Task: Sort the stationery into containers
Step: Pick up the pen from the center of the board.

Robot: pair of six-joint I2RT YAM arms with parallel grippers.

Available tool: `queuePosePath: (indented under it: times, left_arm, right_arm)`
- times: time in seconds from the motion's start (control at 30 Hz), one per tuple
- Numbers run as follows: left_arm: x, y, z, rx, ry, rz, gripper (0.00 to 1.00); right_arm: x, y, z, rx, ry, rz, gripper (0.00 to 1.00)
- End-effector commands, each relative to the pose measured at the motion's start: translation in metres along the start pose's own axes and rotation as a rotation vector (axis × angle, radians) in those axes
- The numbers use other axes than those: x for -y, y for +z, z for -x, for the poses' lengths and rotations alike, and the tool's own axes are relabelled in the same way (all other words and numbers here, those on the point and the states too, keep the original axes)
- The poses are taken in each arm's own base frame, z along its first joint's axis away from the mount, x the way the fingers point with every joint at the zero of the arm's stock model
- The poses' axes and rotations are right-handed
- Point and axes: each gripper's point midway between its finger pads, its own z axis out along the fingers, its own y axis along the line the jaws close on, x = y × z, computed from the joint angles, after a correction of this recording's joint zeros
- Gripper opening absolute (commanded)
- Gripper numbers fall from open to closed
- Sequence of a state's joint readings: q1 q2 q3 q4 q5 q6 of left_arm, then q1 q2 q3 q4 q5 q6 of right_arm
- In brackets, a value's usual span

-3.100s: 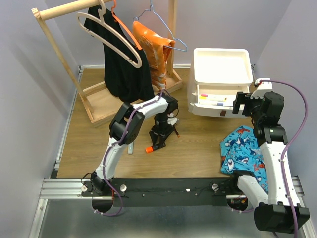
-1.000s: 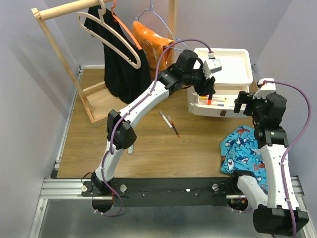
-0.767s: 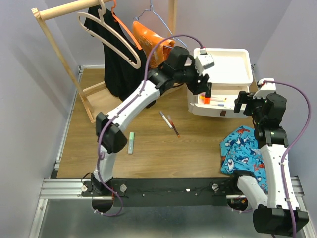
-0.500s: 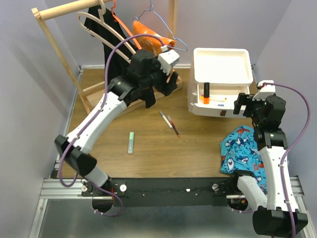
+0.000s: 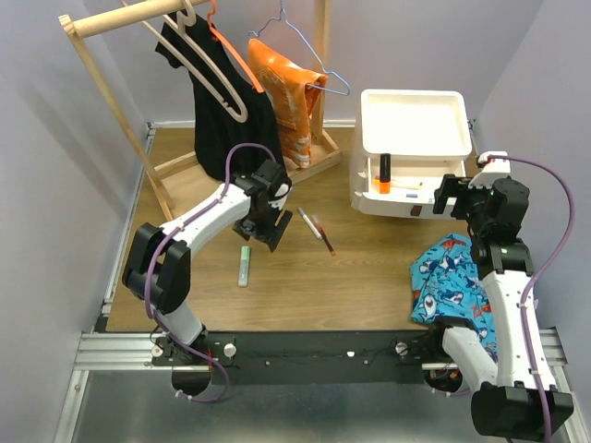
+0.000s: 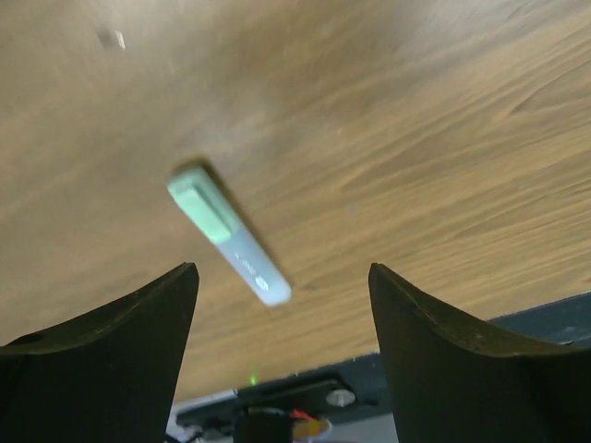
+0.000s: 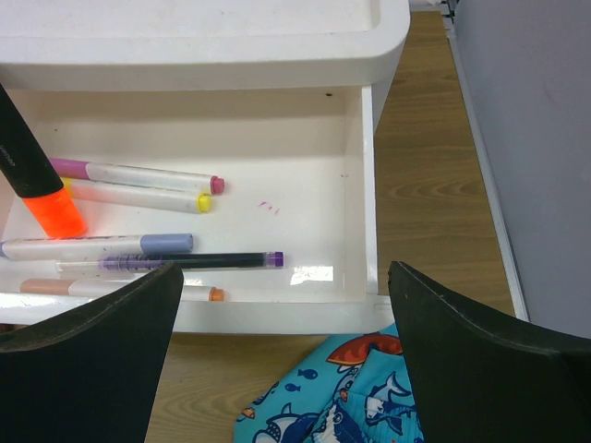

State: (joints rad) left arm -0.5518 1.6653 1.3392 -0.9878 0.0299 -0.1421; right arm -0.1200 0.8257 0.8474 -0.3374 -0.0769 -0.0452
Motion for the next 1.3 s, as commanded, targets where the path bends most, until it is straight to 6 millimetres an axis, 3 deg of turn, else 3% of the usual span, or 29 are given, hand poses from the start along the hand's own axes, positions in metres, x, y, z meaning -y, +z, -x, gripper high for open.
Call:
queuePosePath:
  times: [0.0, 0.2, 0.33, 0.57, 0.73, 0.83, 1.07, 1.17, 1.2, 1.27]
  left_arm:
    - [-0.013, -0.001, -0.037, -0.072, -0.134, 0.077, 0.84]
    - [-0.043, 0.017, -0.061, -0.147, -0.247, 0.115, 0.84]
    - [-0.053, 0.029, -0.061, -0.157, -0.274, 0.106, 0.82]
    - [-0.037, 0.048, -0.043, -0.159, -0.271, -0.009, 0.73]
    - [-0.038, 0.059, -0.053, -0.216, -0.282, 0.004, 0.66]
    - [-0.039, 0.064, -0.058, -0.241, -0.31, 0.017, 0.59]
    - [-0.033, 0.068, -0.063, -0.274, -0.301, -0.019, 0.28]
    - [-0.019, 0.062, -0.055, -0.261, -0.26, -0.092, 0.14]
    - [-0.013, 0.054, -0.042, -0.22, -0.243, -0.125, 0.04]
    - [0.01, 0.036, -0.03, -0.193, -0.194, -0.216, 0.0]
  right_arm:
    - [0.0, -0.002, 0.005, 0.011, 0.004, 0.003, 1.0]
    - [0.002, -0.001, 0.003, 0.003, 0.006, 0.001, 1.0]
    - [0.002, 0.0, 0.005, 0.006, 0.008, 0.004, 1.0]
    - [0.002, 0.002, 0.003, 0.002, 0.008, 0.004, 1.0]
    - [0.003, 0.0, 0.004, 0.003, 0.004, -0.004, 1.0]
    - [0.006, 0.0, 0.002, 0.004, 0.004, -0.016, 1.0]
    - [0.009, -0.002, 0.002, 0.008, 0.008, -0.025, 1.0]
    - [0.01, -0.003, 0.004, 0.013, 0.005, -0.03, 1.0]
    - [0.01, -0.003, 0.004, 0.014, 0.006, -0.031, 1.0]
    - [0.01, -0.003, 0.005, 0.016, 0.004, -0.031, 1.0]
